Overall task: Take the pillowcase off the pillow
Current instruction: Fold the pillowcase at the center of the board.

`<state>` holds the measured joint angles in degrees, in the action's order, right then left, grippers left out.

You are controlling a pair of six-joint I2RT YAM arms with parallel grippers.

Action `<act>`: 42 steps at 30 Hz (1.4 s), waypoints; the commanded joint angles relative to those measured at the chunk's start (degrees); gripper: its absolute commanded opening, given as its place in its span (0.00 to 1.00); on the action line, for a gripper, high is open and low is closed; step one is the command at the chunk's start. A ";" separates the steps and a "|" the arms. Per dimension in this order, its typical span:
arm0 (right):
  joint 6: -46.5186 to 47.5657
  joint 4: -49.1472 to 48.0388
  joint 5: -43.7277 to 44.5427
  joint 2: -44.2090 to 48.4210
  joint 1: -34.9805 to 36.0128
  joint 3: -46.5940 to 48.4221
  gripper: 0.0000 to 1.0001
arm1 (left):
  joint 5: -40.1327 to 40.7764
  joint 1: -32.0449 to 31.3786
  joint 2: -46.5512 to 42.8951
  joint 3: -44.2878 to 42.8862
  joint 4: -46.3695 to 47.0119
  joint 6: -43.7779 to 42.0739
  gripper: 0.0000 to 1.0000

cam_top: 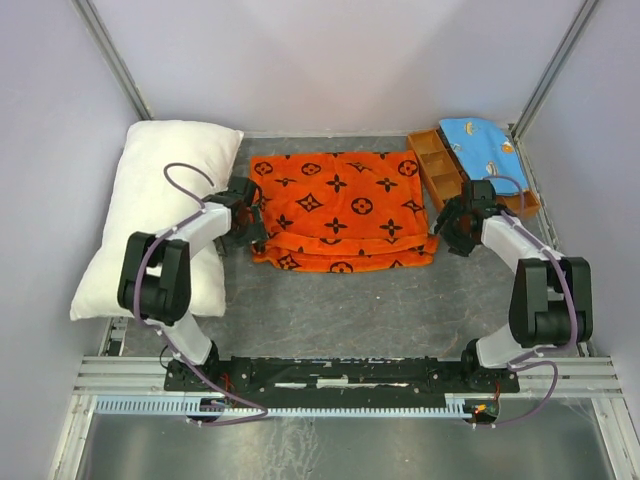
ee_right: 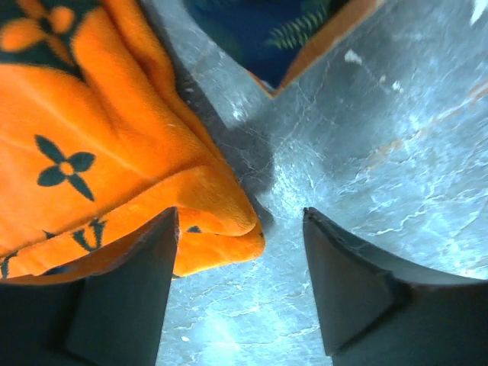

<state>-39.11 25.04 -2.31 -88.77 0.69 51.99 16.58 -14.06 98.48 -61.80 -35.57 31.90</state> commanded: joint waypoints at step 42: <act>11.51 14.41 7.19 -3.15 32.84 9.97 0.97 | 6.80 -20.73 -8.28 3.93 0.08 3.95 0.95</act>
<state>-26.94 37.36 7.55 -96.55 32.99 63.96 21.12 -34.35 95.74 -59.99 -34.24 32.34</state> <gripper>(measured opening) 0.969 0.949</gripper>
